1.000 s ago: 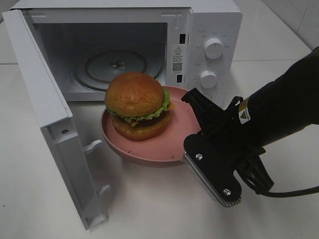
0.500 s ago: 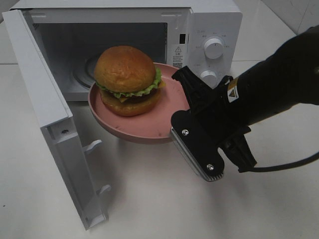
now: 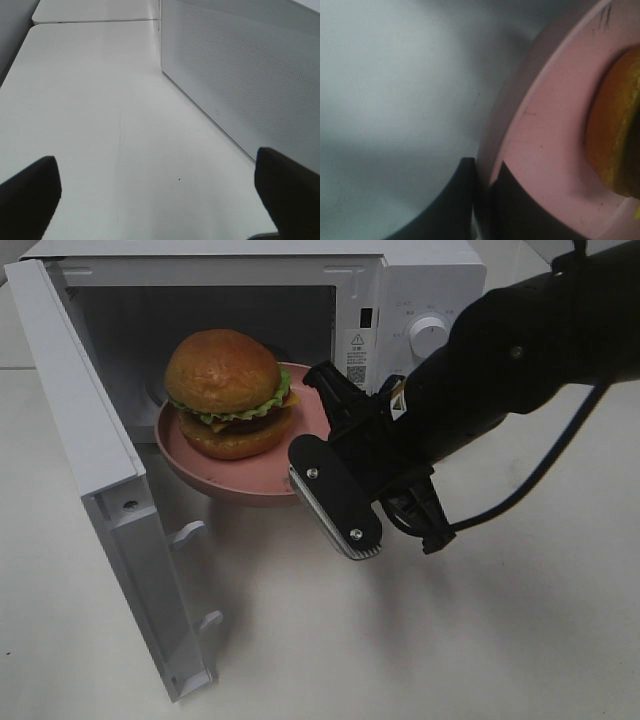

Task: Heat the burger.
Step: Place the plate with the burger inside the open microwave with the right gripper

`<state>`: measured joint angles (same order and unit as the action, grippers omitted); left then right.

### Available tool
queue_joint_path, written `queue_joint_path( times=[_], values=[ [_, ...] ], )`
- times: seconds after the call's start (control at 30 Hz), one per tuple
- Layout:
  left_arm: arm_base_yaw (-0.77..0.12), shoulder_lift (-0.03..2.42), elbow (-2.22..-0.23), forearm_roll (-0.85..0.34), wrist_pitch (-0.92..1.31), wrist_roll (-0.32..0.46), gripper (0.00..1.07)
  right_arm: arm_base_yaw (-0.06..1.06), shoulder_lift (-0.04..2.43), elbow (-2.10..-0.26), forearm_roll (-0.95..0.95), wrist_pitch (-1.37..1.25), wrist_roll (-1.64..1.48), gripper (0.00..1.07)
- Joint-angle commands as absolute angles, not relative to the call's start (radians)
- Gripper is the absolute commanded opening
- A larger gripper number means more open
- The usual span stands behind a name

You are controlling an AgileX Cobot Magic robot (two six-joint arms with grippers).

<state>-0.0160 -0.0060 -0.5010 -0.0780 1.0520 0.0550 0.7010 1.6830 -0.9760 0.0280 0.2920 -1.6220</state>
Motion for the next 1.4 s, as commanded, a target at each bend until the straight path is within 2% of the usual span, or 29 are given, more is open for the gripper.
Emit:
queue_joint_path(
  times=[0.03, 0.43, 1.4],
  values=[
    [-0.021, -0.031, -0.497, -0.080, 1.038, 0.052, 1.00, 0.700, 1.720, -1.053, 0.036, 0.264, -1.614, 0.00],
    [-0.021, -0.031, -0.497, -0.080, 1.038, 0.052, 1.00, 0.700, 1.833, -1.191, 0.022, 0.277, -1.531, 0.00],
    [-0.021, -0.031, -0.497, -0.080, 1.038, 0.052, 1.00, 0.700, 2.117, -1.638, -0.246, 0.416, -1.194, 0.00]
  ],
)
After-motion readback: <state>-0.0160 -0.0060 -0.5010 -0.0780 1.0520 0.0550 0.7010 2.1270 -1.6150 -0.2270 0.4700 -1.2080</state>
